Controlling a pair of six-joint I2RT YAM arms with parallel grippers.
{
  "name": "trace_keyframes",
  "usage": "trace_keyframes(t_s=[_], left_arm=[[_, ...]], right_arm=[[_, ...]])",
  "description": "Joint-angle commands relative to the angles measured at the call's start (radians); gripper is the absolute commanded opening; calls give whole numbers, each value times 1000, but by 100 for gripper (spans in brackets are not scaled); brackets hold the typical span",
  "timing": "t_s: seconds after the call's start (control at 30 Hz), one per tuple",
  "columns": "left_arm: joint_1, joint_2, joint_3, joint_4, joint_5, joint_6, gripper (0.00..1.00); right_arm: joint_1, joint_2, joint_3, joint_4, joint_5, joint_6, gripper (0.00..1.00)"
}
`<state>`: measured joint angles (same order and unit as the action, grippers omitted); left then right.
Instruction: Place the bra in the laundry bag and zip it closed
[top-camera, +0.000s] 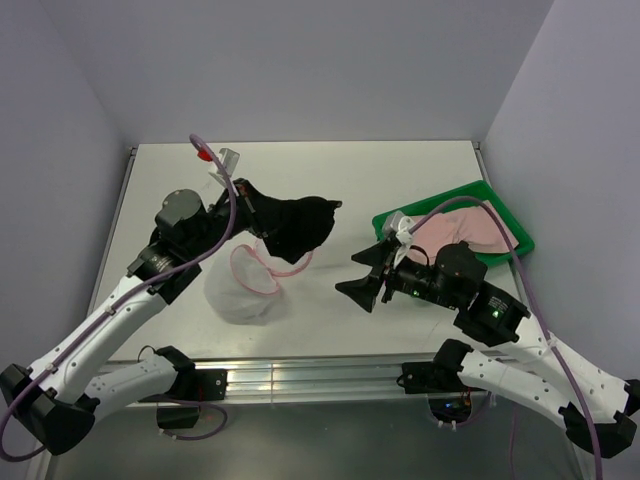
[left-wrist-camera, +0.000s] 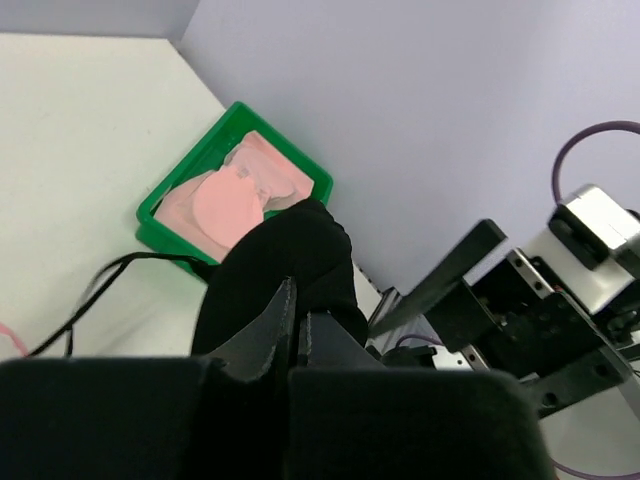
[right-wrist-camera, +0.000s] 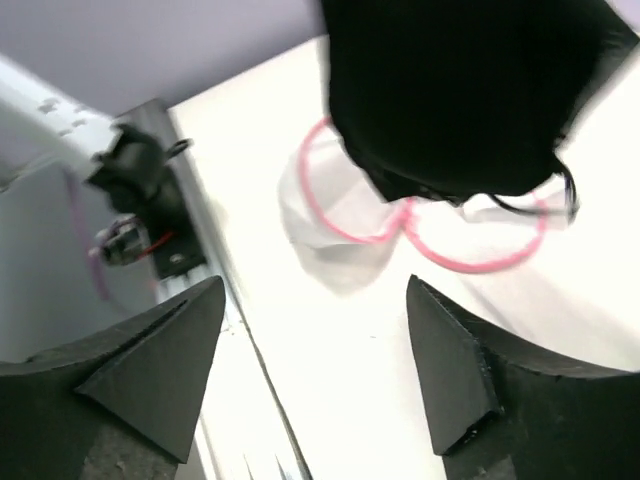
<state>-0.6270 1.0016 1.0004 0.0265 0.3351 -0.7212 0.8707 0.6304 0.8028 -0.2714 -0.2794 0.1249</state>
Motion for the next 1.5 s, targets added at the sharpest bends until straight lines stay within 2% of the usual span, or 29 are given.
trace_keyframes(t_s=[0.0, 0.07, 0.17, 0.27, 0.37, 0.43, 0.6, 0.83, 1.0, 1.1, 1.17, 1.2, 1.23, 1.27, 1.3, 1.33, 1.37, 1.4, 1.43, 1.47], left_arm=[[1, -49, 4, 70, 15, 6, 0], [1, -64, -5, 52, 18, 23, 0], [1, -103, -58, 93, 41, 11, 0], [1, -109, -60, 64, 74, 40, 0], [1, -132, -95, 70, 110, 42, 0], [1, -139, -105, 90, 140, 51, 0], [1, -159, -129, 122, 191, 48, 0], [0, -175, -111, 104, 217, 75, 0], [1, -173, -69, 12, 203, 126, 0], [0, -179, -82, 27, 206, 118, 0], [1, -172, -71, 4, 190, 129, 0], [0, -172, -65, -17, 182, 137, 0], [0, -179, -68, -16, 176, 134, 0], [0, -185, -75, -10, 171, 126, 2], [0, -199, -80, -8, 147, 121, 15], [0, -201, -74, -38, 122, 127, 28], [0, -202, -59, -89, 84, 143, 43], [1, -199, -13, -146, -24, 172, 66], [1, -201, 7, -201, -88, 181, 76], [3, -205, 17, -279, -149, 183, 83]], right_arm=[[5, -6, 56, 9, 135, 10, 85], [4, 12, 85, 53, 164, 12, 92], [4, 78, 145, 87, 178, -11, 94], [4, 130, 199, 141, 189, -66, 97], [2, 176, 272, 130, 151, -114, 100], [2, 215, 312, 104, 53, -174, 100], [1, 333, 374, 60, -30, -186, 100], [-33, 403, 374, 26, -92, -176, 100], [-44, 388, 296, 81, -246, -148, 100], [-44, 390, 265, 104, -318, -119, 93], [-44, 378, 243, 150, -336, -76, 81], [-44, 374, 225, 167, -337, -59, 74], [-45, 373, 220, 184, -336, -53, 55], [-45, 374, 217, 184, -333, -48, 48], [-47, 373, 213, 182, -328, -41, 38], [-53, 370, 210, 187, -314, -34, 21], [-58, 362, 204, 198, -310, -28, 14], [-65, 361, 187, 213, -311, -6, 8], [-76, 359, 181, 242, -320, 7, 1], [-94, 364, 177, 250, -320, 19, 0]])
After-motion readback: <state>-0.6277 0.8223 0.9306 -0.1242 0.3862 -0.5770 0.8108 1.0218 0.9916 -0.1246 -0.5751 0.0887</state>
